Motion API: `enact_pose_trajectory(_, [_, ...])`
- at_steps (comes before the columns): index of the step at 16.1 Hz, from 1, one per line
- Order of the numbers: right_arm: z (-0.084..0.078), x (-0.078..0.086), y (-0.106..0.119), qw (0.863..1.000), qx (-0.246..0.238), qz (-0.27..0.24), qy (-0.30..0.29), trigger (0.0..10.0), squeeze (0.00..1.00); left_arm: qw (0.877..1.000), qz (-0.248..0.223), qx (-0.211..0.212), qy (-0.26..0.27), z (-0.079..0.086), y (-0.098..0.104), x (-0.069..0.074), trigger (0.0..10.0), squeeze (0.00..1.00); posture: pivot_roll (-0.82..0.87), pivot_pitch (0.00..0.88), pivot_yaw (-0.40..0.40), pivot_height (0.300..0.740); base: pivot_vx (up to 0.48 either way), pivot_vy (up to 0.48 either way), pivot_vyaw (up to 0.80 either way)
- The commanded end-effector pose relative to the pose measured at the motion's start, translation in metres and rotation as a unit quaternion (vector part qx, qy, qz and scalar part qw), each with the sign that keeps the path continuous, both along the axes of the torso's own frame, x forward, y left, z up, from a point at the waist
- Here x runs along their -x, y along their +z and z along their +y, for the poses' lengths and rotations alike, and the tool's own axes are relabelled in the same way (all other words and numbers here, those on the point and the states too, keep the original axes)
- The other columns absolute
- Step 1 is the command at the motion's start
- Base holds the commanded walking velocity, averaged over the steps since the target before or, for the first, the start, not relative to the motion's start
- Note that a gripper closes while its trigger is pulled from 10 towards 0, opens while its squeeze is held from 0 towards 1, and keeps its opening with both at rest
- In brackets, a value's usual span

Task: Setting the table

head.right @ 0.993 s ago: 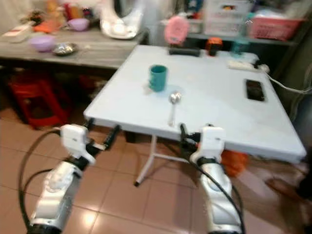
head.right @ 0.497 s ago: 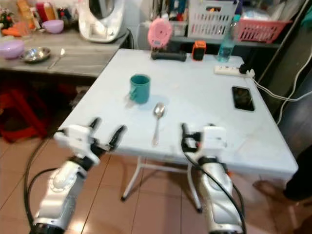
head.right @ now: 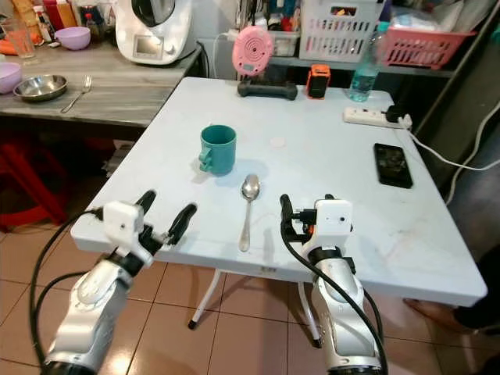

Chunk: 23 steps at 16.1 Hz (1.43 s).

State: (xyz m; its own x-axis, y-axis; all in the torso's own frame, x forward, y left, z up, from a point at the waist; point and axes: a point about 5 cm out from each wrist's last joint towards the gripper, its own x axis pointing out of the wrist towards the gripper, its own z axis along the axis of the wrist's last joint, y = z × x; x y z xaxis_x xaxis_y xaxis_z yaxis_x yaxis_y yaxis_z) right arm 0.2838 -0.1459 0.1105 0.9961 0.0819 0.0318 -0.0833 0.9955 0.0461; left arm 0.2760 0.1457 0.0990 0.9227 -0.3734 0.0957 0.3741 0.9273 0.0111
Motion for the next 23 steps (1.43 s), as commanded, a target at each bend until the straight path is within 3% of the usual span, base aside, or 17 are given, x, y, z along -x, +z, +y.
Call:
enact_pose_trajectory(1, [0.006,-0.001,0.002,1.0,0.001,-0.006,0.011,10.0,0.0,1.0,0.004,-0.019,-0.002,0.006,-0.006,0.005,10.0,0.0,0.01,0.0,-0.025,0.74,0.0,0.0,0.59])
enact_pose_trajectory(4, [0.011,-0.005,0.003,1.0,-0.009,-0.006,0.012,10.0,0.0,0.998,0.024,-0.043,-0.036,0.015,-0.02,0.022,10.0,0.0,0.03,0.0,-0.029,0.74,0.0,0.0,0.34])
enact_pose_trajectory(8, [0.01,-0.017,0.003,1.0,-0.014,0.009,-0.022,10.0,0.0,0.995,0.03,-0.034,-0.093,0.016,-0.02,0.036,10.0,0.0,0.04,0.0,-0.029,0.74,0.0,0.0,0.0])
enact_pose_trajectory(11, [0.013,-0.029,0.002,0.999,-0.023,0.031,-0.032,10.0,0.0,0.991,0.02,-0.043,-0.126,0.014,-0.016,0.038,10.0,0.0,0.03,0.0,-0.027,0.74,0.0,0.0,0.0])
enact_pose_trajectory(17, [0.042,-0.056,-0.002,0.995,-0.029,0.098,-0.006,10.0,0.0,0.987,0.038,-0.04,-0.153,0.019,-0.03,0.043,10.0,0.0,0.02,0.01,-0.021,0.74,0.0,0.0,0.0])
enact_pose_trajectory(23, [0.053,-0.069,-0.011,0.986,-0.047,0.157,-0.02,10.0,0.0,0.983,0.013,-0.049,-0.178,0.014,-0.024,0.04,10.0,0.0,0.03,0.006,-0.025,0.74,0.0,0.0,0.0])
